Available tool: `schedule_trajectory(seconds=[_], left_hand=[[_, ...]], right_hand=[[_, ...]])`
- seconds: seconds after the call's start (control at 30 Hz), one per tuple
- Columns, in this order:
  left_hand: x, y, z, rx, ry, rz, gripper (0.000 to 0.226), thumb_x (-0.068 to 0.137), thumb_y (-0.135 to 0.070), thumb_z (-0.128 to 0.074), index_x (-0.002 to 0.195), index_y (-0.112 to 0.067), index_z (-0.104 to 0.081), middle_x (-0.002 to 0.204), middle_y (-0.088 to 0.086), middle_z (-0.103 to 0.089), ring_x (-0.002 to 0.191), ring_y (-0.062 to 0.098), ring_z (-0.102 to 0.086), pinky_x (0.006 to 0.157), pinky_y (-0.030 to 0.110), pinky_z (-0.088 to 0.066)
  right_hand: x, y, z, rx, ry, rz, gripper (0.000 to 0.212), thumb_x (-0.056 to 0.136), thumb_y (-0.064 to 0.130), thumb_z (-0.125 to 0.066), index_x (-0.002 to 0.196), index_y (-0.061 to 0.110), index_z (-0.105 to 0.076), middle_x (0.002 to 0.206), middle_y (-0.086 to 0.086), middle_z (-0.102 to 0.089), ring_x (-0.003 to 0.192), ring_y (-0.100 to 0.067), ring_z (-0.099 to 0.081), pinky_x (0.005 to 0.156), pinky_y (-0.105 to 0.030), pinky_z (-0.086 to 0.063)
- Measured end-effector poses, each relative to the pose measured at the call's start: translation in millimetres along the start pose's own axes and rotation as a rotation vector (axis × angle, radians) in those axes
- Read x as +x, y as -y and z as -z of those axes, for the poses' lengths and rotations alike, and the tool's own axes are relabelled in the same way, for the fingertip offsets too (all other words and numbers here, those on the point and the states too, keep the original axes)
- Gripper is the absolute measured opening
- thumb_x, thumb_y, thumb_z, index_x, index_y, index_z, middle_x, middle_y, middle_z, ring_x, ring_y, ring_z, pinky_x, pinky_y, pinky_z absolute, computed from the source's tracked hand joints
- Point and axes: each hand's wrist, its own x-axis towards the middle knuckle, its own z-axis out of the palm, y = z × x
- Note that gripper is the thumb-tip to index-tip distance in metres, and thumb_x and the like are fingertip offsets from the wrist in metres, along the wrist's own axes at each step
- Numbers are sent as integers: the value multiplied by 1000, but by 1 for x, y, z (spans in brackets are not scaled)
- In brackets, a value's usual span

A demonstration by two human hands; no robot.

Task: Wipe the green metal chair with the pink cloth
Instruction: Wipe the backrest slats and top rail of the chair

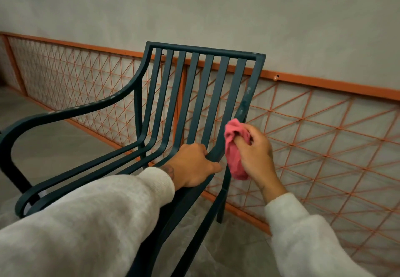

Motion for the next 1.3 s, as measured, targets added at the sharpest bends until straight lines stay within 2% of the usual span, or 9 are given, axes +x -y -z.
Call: schedule_trajectory(seconds=[0.13,0.3,0.4,0.47,0.6,0.83,1.0,1.2,1.3], left_hand=[[-1,-1,2,12,-5,-3,26,76,-42,-69,80,-18,-60,83,3,-65,70,19,-64,54,28,-49],[-2,-1,2,11,-8,-20,26,75,-42,-69,83,-18,-62,83,3,-66,73,20,-66,61,33,-56],[-2,0,2,20,-17,-68,17,76,-39,-68,79,-26,-59,82,-2,-64,71,14,-62,54,22,-44],[-2,1,1,11,-19,-72,16,76,-38,-68,78,-25,-61,78,-3,-64,68,13,-62,53,21,-43],[-1,-1,2,19,-24,-26,23,74,-42,-68,76,-19,-62,75,0,-66,63,15,-64,51,25,-49],[-5,-6,4,159,-24,-137,20,79,-42,-64,68,-32,-51,68,-10,-57,57,7,-53,48,18,-35],[-2,-15,7,340,41,-135,25,84,-50,-56,71,-29,-51,70,-6,-59,61,10,-56,51,23,-39],[12,-41,2,431,67,-21,15,87,-35,-58,92,-22,-51,84,-1,-59,73,16,-60,58,25,-46],[23,-57,-15,376,-12,46,20,89,-27,-56,104,-14,-53,92,3,-59,78,19,-59,59,27,-48]], right_hand=[[38,10,-3,-471,297,251,23,95,17,-55,111,25,-69,108,5,-61,101,-14,-53,89,-25,-42],[48,28,-11,-954,674,368,33,100,32,-35,93,18,-65,94,3,-57,91,-19,-45,88,-36,-35],[39,37,-15,-875,825,477,38,96,33,-25,74,23,-54,84,7,-55,82,-14,-41,86,-34,-30],[41,35,-10,-793,866,411,37,100,28,-29,88,23,-64,95,6,-59,90,-12,-40,89,-33,-30],[43,29,-3,-783,757,237,35,95,10,-39,118,22,-62,113,7,-52,106,-18,-36,102,-39,-31],[21,18,11,-527,676,303,44,97,5,-45,133,26,-58,136,8,-56,124,-13,-44,111,-30,-30],[0,-1,20,-295,484,281,48,91,1,-58,135,23,-59,141,9,-55,131,-5,-46,118,-33,-29],[12,-26,56,-63,265,101,39,93,8,-59,124,32,-63,116,13,-66,104,11,-58,85,-8,-47],[31,-42,76,-41,191,9,38,95,21,-62,131,32,-60,119,14,-63,98,12,-59,79,-9,-50]])
